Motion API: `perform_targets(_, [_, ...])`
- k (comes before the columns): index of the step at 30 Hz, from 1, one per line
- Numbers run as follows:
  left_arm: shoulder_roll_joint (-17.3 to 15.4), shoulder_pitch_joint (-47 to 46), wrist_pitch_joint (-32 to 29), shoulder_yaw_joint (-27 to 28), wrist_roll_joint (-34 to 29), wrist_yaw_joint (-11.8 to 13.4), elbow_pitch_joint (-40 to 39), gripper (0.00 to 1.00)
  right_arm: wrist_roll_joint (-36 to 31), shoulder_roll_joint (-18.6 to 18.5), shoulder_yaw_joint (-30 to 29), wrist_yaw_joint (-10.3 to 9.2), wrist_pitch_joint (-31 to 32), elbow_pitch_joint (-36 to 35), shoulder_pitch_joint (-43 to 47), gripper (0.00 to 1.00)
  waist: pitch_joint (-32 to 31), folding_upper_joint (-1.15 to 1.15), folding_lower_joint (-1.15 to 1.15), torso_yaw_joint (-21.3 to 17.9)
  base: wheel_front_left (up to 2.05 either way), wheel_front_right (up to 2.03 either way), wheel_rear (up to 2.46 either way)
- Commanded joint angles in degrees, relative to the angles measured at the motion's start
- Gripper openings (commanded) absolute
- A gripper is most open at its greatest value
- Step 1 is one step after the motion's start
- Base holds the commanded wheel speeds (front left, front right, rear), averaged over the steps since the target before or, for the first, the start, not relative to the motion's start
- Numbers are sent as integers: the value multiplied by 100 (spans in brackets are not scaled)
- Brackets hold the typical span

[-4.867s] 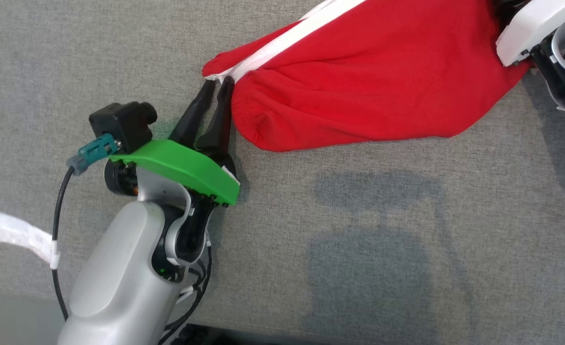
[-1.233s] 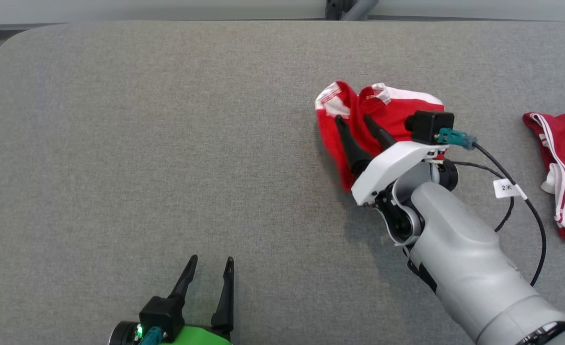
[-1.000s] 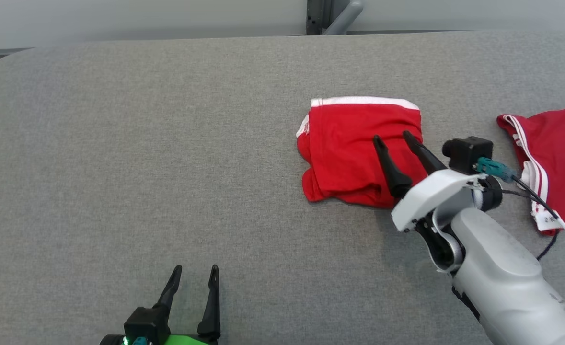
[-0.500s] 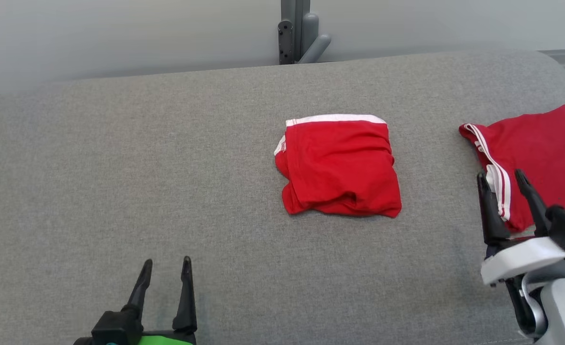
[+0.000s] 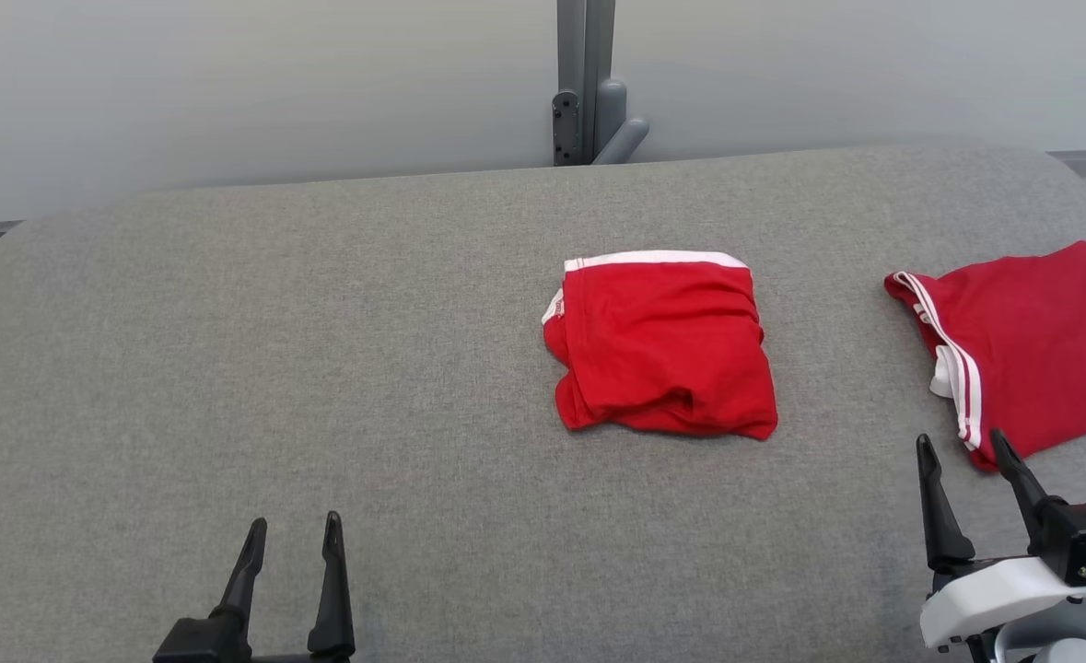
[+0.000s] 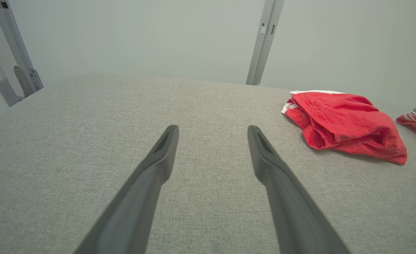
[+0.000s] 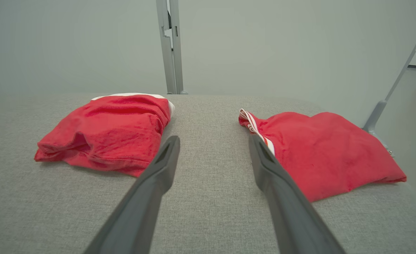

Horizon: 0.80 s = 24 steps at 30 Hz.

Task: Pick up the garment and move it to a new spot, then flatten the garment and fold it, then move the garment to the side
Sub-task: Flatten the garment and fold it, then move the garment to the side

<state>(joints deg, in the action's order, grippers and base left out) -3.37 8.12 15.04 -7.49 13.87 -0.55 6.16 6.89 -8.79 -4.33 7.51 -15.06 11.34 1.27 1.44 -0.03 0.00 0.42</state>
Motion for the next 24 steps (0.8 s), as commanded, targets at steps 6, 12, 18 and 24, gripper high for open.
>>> perform_targets(6, [35,-19,15,131,-142,-156,197,100,-45,57,21,-5,-14,92,-10,100,28,3,0,40,0,0,0])
perform_targets(12, [45,-112,15,197,-167,-194,267,100,63,123,27,-5,-14,136,-115,100,108,3,0,92,0,0,0])
perform_targets(18, [47,-164,15,83,-49,-122,372,100,999,104,318,-7,171,554,-854,100,298,3,0,108,0,0,0])
perform_targets(24, [44,-336,14,-95,-48,-92,463,100,1875,-14,599,-5,1606,928,-1835,100,653,3,0,173,0,0,0])
